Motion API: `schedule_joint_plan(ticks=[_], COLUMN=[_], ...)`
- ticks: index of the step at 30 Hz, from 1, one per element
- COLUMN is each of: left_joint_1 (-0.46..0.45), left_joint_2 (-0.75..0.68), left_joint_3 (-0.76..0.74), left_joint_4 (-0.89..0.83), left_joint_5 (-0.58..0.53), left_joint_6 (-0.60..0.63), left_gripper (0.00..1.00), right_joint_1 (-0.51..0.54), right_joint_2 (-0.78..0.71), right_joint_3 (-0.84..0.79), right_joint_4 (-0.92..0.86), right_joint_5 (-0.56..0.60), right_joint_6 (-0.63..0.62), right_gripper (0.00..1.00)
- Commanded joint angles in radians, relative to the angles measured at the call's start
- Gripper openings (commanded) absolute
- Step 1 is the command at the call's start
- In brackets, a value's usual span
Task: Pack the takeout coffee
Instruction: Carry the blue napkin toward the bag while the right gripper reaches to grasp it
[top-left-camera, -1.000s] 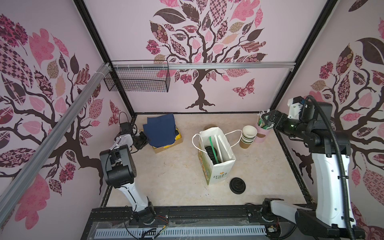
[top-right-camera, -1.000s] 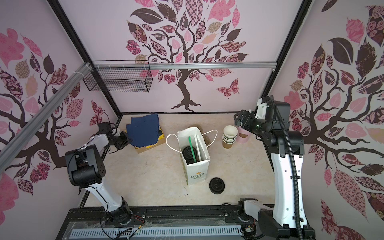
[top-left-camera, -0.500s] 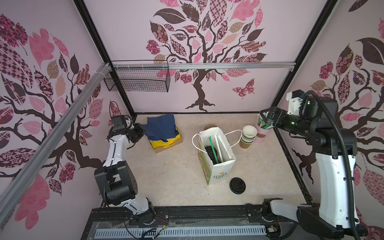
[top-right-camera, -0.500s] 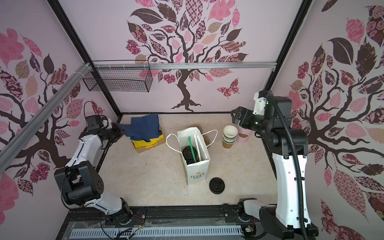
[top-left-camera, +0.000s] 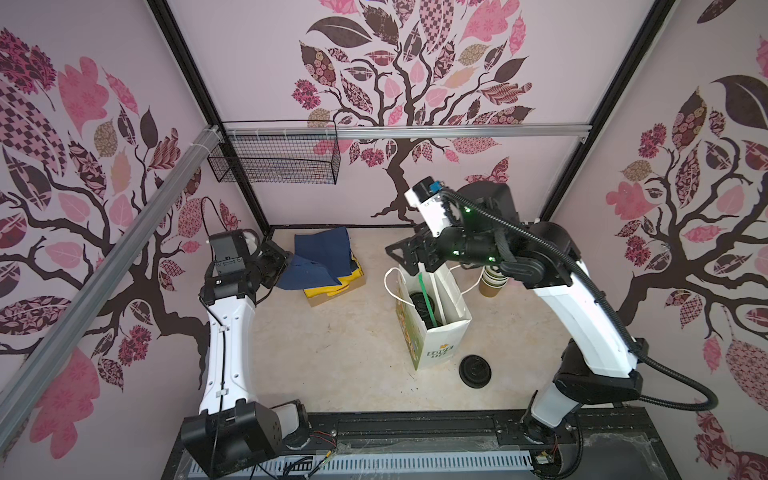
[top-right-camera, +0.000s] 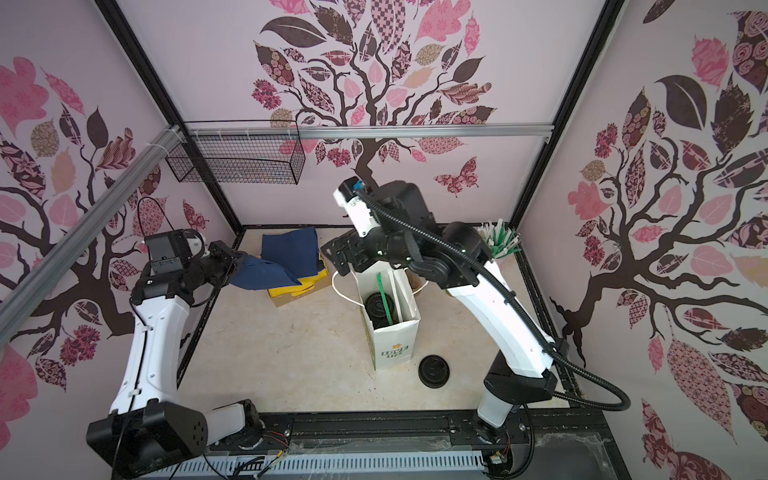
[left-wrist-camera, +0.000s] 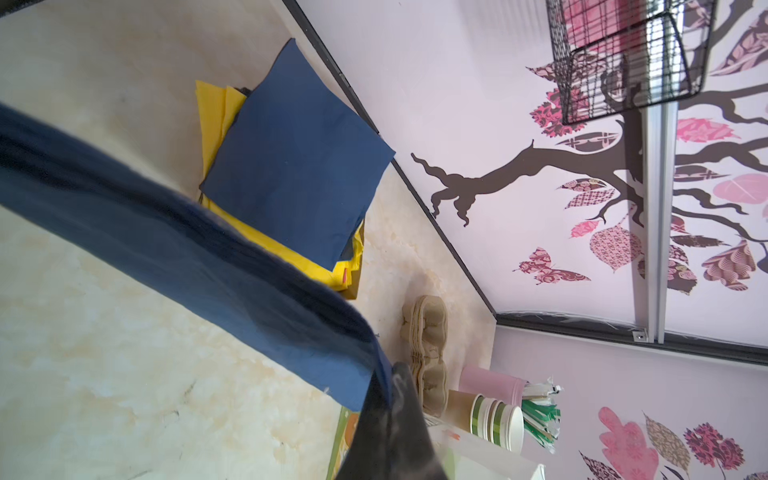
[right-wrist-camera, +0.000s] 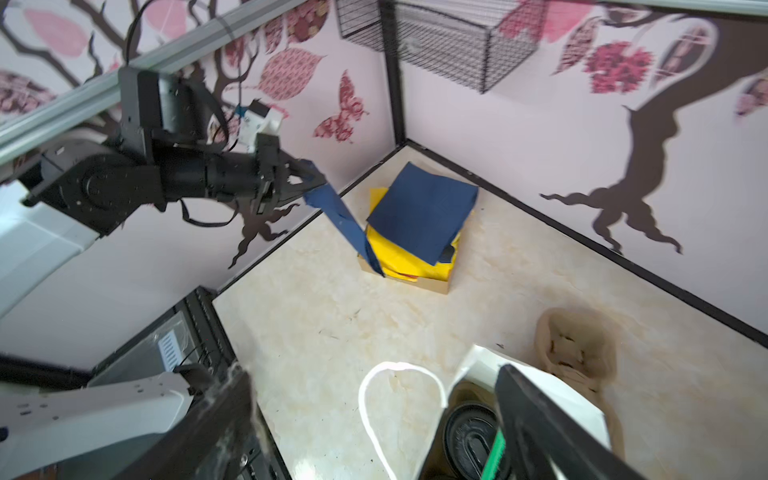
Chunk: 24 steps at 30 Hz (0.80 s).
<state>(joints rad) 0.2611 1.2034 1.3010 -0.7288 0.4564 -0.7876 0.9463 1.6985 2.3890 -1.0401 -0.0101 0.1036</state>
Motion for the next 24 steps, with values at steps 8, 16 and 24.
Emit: schedule_joint_plan(ticks=[8, 16, 24], left_joint_1=[-0.087, -0.087, -0.086], left_joint_2=[-0.315, -0.344, -0.400], left_joint_3=[0.053, 0.254, 0.294], left_joint_4=[-0.257, -0.578, -0.692], left_joint_5=[-0.093, 0.041, 0.115], left_joint_6=[-0.058, 0.071, 0.027], left_gripper=[0.00, 0.00, 0.00], right_joint_1=[0.142, 0.228, 0.275], right_joint_2=[0.082, -0.031, -0.049], right_joint_3=[-0.134, -0.548, -0.723], right_joint_4=[0.290, 0.606, 0.780], right_joint_5=[-0.073, -0.030, -0.097], right_joint_6=[-0.202, -0.378, -0.338], right_gripper=[0.97, 1.00, 0.91])
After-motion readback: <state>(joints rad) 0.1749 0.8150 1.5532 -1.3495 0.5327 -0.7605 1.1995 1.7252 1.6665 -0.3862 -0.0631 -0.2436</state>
